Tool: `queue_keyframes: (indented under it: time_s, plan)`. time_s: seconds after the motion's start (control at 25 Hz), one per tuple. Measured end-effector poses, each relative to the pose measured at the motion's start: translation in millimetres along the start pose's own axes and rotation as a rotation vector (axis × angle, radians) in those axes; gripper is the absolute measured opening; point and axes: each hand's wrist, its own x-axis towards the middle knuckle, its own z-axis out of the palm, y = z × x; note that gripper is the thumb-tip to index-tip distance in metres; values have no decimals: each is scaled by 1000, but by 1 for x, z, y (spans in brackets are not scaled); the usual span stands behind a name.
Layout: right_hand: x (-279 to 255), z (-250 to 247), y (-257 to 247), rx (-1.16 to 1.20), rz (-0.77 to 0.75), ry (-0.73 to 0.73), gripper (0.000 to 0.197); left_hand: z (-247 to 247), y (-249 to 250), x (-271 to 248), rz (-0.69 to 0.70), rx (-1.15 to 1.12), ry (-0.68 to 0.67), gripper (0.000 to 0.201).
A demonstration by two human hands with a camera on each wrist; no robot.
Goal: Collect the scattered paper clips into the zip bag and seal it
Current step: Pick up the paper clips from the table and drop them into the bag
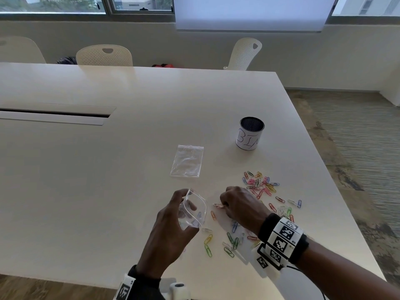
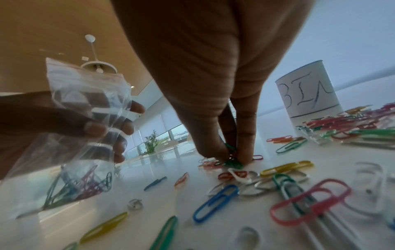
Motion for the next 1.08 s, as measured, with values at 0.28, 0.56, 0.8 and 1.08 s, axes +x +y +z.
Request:
queue_keyframes:
  time_s: [0.28, 0.56, 0.8, 1.08]
  plan:
    - [3, -33, 15, 464, 166, 97, 3, 1, 0, 2, 6, -8, -5, 68]
    - [-17, -77, -39, 840, 91, 101, 9, 2, 5, 5, 25, 5, -14, 65]
    - [-17, -72, -73, 654, 80, 106, 11, 3, 6, 8, 38, 15, -5, 61]
    - [-11, -63, -86, 436, -19, 142, 19, 3, 7, 9, 28, 4, -9, 66]
